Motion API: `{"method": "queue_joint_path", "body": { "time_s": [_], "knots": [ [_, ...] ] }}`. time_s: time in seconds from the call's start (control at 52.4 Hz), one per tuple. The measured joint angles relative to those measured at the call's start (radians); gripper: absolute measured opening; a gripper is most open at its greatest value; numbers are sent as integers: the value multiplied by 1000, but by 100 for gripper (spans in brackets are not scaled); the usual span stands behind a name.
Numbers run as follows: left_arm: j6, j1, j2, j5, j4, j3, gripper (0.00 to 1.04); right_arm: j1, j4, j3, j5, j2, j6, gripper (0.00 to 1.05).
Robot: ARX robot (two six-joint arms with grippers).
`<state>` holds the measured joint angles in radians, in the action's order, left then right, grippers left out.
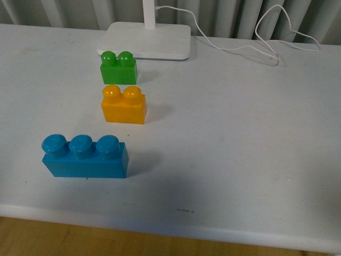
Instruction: Insert yellow block into base center
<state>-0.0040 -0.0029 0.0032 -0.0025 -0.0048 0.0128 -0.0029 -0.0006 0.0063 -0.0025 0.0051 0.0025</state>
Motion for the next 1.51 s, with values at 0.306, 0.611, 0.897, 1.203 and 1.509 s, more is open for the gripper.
{"method": "queue_joint_path", "body": {
  "time_s": [0.306,0.611,0.897,1.203,1.509],
  "knots": [
    [0,0,0,0,0,0,98,-110,-63,291,-157,583,14,95],
    [0,0,0,0,0,0,98,-141,-237,721,-184,1236,-158,95],
    [0,0,0,0,0,0,98,-157,-330,934,-92,1546,-270,95],
    [0,0,0,0,0,0,98,-190,-355,1004,-61,1675,-303,95],
    [0,0,0,0,0,0,98,-254,-408,1085,-31,1780,-308,95]
  ]
}}
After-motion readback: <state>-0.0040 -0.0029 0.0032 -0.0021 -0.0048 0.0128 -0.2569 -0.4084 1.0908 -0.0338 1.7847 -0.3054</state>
